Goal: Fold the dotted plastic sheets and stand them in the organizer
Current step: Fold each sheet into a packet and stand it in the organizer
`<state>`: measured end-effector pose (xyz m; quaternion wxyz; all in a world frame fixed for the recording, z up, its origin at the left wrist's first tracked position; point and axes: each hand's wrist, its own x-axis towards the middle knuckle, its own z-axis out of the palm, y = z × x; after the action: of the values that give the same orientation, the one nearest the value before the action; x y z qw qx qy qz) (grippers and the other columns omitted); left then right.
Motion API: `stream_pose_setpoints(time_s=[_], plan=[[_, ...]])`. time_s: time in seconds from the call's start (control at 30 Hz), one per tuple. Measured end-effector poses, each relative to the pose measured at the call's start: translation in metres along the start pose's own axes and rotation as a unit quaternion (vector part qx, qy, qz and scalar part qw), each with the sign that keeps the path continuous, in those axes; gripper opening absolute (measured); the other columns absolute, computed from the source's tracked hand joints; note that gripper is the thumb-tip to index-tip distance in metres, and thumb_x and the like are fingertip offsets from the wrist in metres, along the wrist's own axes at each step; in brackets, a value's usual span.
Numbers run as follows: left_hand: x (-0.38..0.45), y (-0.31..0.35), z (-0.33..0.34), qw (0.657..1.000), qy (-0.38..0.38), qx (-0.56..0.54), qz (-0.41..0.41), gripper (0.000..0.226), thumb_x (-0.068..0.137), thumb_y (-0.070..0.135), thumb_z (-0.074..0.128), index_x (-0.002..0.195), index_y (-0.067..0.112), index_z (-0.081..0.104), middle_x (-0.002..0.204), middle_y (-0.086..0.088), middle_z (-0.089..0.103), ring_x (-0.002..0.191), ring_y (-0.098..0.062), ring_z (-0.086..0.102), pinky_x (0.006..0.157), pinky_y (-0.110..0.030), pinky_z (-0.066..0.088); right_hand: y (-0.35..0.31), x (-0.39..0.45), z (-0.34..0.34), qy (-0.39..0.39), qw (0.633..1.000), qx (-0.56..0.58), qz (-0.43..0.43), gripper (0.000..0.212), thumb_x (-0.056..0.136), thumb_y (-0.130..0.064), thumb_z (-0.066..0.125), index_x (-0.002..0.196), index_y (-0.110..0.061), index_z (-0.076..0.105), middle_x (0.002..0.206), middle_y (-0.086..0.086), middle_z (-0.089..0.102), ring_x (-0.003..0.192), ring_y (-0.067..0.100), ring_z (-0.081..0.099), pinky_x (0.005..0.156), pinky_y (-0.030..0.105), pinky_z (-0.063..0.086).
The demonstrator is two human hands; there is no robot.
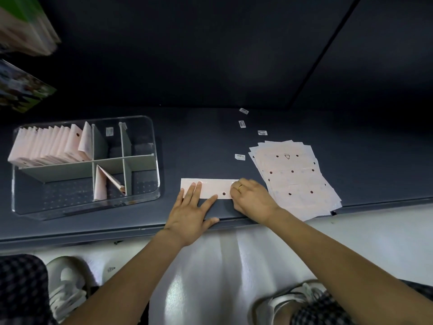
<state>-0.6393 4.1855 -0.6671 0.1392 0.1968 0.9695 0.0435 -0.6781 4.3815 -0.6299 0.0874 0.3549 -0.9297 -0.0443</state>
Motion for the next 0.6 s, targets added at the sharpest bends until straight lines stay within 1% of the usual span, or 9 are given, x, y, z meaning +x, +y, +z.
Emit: stream_pose_setpoints(time_s=[0.07, 0.13, 0.23, 0.27, 0.37, 0.47, 0.53, 0.57, 0.6], plan=[[0.000, 0.000, -0.001, 1.000, 0.018, -0.014, -0.016, 0.062, 0.093, 0.063, 0.022, 0.149, 0.039, 0.010, 0.159, -0.009, -0.009, 0.145, -0.025, -0.016, 0.116, -0.046, -0.011, -0.007, -0.003, 0.001, 0.000, 1.000, 0.000, 0.002, 0.020, 0.045, -0.009, 0.079, 0.061, -0.011, 0.067, 0.066, 0.001, 0.066, 0.060, 0.019, 0.062, 0.049, 0.021, 0.045], [-0.001, 0.001, -0.003, 0.999, 0.033, -0.016, -0.019, 0.059, 0.093, 0.063, 0.024, 0.148, 0.040, 0.017, 0.160, -0.004, -0.007, 0.146, -0.023, -0.011, 0.116, -0.046, -0.009, -0.012, -0.008, 0.001, -0.008, 0.999, 0.022, 0.035, 0.021, 0.050, -0.009, 0.082, 0.064, -0.009, 0.067, 0.069, 0.002, 0.067, 0.060, 0.019, 0.063, 0.048, 0.021, 0.047], [-0.003, -0.001, -0.005, 0.999, 0.029, -0.017, -0.014, 0.059, 0.093, 0.063, 0.024, 0.147, 0.041, 0.016, 0.159, 0.002, -0.002, 0.145, -0.022, -0.002, 0.117, -0.042, -0.004, -0.008, -0.014, 0.004, -0.013, 0.992, 0.080, 0.095, 0.013, 0.068, -0.004, 0.076, 0.077, -0.001, 0.066, 0.082, 0.012, 0.068, 0.069, 0.027, 0.066, 0.050, 0.029, 0.053], [-0.004, -0.002, -0.005, 0.999, 0.022, -0.021, -0.014, 0.059, 0.094, 0.062, 0.024, 0.148, 0.042, 0.014, 0.159, 0.002, -0.001, 0.145, -0.023, 0.000, 0.118, -0.041, -0.003, -0.008, -0.015, 0.003, -0.010, 0.992, 0.081, 0.095, 0.013, 0.067, -0.001, 0.077, 0.076, 0.000, 0.067, 0.082, 0.013, 0.069, 0.069, 0.027, 0.066, 0.046, 0.029, 0.052], [-0.004, -0.006, -0.005, 1.000, 0.007, -0.024, -0.007, 0.059, 0.094, 0.062, 0.025, 0.148, 0.042, 0.011, 0.159, 0.003, -0.001, 0.145, -0.022, 0.000, 0.118, -0.041, -0.001, -0.009, -0.010, -0.002, -0.043, 0.996, 0.013, 0.077, 0.026, 0.047, -0.006, 0.086, 0.066, -0.006, 0.068, 0.074, 0.006, 0.069, 0.061, 0.021, 0.064, 0.036, 0.020, 0.045], [-0.003, -0.004, -0.006, 0.999, 0.010, -0.039, -0.012, 0.058, 0.094, 0.061, 0.028, 0.147, 0.041, 0.014, 0.160, 0.003, 0.000, 0.146, -0.022, -0.001, 0.118, -0.042, -0.003, -0.012, -0.003, -0.005, -0.028, 0.997, -0.011, 0.071, 0.028, 0.038, -0.009, 0.085, 0.058, -0.009, 0.065, 0.060, 0.003, 0.064, 0.051, 0.019, 0.059, 0.036, 0.019, 0.040], [-0.004, -0.002, -0.007, 0.999, 0.030, -0.038, -0.023, 0.055, 0.094, 0.058, 0.033, 0.146, 0.040, 0.024, 0.159, 0.002, 0.009, 0.145, -0.023, 0.003, 0.116, -0.042, -0.003, -0.016, -0.004, -0.007, 0.009, 0.998, -0.001, 0.062, 0.022, 0.042, -0.008, 0.081, 0.055, -0.010, 0.063, 0.055, 0.002, 0.059, 0.050, 0.020, 0.056, 0.042, 0.022, 0.043], [-0.006, -0.001, -0.009, 0.998, 0.051, -0.037, -0.029, 0.053, 0.094, 0.056, 0.037, 0.143, 0.038, 0.032, 0.157, 0.001, 0.016, 0.144, -0.023, 0.009, 0.116, -0.041, 0.001, -0.019, -0.007, -0.006, 0.033, 0.998, 0.001, 0.052, 0.019, 0.047, -0.009, 0.078, 0.056, -0.011, 0.062, 0.055, 0.001, 0.058, 0.052, 0.020, 0.056, 0.044, 0.024, 0.044], [-0.009, 0.001, -0.011, 0.996, 0.075, -0.040, -0.033, 0.050, 0.093, 0.053, 0.045, 0.139, 0.035, 0.042, 0.153, 0.000, 0.027, 0.141, -0.024, 0.020, 0.114, -0.041, 0.009, -0.025, -0.010, -0.006, 0.050, 0.998, 0.011, 0.046, 0.015, 0.053, -0.011, 0.076, 0.058, -0.012, 0.062, 0.057, 0.000, 0.059, 0.054, 0.020, 0.057, 0.047, 0.025, 0.045]])
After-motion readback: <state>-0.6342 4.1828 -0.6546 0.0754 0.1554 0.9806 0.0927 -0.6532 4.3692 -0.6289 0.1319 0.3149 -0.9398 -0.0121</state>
